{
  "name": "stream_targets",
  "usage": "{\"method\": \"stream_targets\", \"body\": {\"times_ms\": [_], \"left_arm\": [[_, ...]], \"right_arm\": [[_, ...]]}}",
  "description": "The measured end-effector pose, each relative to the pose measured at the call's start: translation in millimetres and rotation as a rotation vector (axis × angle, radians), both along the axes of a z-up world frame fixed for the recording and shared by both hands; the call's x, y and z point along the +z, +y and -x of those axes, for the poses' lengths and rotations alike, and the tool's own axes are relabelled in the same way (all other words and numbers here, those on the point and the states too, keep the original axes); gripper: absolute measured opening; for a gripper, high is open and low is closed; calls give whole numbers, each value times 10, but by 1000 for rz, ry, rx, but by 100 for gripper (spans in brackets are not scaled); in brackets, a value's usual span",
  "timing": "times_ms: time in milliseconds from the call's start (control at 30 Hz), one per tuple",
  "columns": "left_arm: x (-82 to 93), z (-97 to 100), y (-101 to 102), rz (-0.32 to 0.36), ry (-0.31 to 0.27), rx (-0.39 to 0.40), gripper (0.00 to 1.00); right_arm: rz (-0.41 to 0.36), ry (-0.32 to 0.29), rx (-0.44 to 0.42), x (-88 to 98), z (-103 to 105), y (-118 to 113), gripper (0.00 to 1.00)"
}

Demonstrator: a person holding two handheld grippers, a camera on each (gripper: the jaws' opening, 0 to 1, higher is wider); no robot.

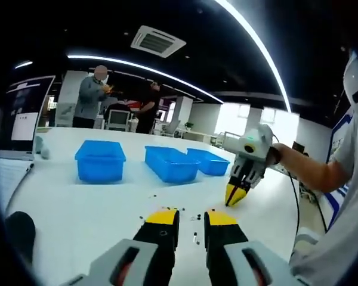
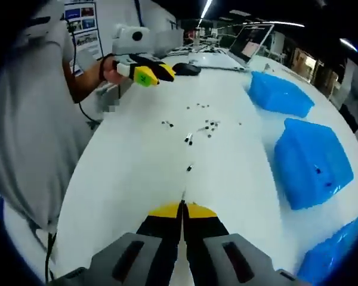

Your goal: Pick up the resistors one by one and place each resistor into its matching bin, sorting the parts by color and model until every resistor is separated into the correct bin for its type

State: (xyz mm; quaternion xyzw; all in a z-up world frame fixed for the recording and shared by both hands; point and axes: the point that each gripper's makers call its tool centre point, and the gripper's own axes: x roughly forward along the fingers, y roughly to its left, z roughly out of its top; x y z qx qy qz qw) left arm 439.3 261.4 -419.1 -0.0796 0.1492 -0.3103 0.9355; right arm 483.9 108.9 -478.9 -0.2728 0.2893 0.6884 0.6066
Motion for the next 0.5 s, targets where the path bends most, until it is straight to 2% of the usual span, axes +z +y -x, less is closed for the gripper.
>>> {"method": "stream_targets", "body": {"times_ms": [100,200,300,433,500], "left_arm": [[-14,1,1,-1,2,-5,20],[-29,0,1,0,4,-9,20],[-35,-6,8,-1,4,-7,20],[-33,-13,7,1,4,-5,20],[-31,-12,0,0,3,-8,20]], "right_arm": [[-100,43,-71,68,-13,19,4],[-223,87,-139,214,-20,45,4],[-353,143,-263,381,-159,10,4],[-530,152,-401,639,-415,-115,4],[-607,88,-426,804,-530,-183,4]]}}
